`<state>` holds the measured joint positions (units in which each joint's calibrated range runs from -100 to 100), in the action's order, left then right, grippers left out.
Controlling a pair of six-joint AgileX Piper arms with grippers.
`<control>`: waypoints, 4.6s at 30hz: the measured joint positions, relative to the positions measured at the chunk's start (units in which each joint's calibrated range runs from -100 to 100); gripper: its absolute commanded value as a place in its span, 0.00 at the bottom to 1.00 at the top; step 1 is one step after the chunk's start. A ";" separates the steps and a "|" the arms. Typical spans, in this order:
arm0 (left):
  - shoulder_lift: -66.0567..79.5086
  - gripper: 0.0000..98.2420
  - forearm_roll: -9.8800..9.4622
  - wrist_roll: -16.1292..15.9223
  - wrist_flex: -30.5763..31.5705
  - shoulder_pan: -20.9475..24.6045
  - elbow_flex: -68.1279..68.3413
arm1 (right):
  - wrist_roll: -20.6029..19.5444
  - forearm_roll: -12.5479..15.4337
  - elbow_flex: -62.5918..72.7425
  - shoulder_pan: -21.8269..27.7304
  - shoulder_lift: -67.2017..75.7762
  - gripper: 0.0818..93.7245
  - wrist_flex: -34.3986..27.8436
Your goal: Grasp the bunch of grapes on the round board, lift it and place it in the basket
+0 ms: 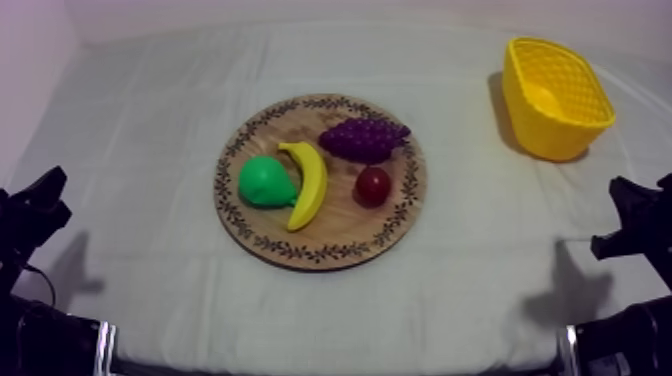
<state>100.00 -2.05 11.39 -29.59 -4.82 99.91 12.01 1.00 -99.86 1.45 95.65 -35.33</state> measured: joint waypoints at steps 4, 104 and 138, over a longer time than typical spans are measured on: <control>0.00 0.00 0.00 0.00 0.00 0.00 0.00 | -0.06 0.00 0.00 0.00 0.00 0.00 0.00; 0.00 0.00 0.00 0.00 0.00 0.00 0.00 | 2.85 0.00 0.00 0.04 0.00 0.00 0.00; 0.00 0.00 0.00 0.00 0.00 0.00 0.00 | 5.98 -0.23 12.33 -3.09 -15.22 0.00 -0.27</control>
<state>100.00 -2.05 11.39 -29.59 -4.82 99.91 17.99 0.77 -87.54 -1.64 80.43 -35.60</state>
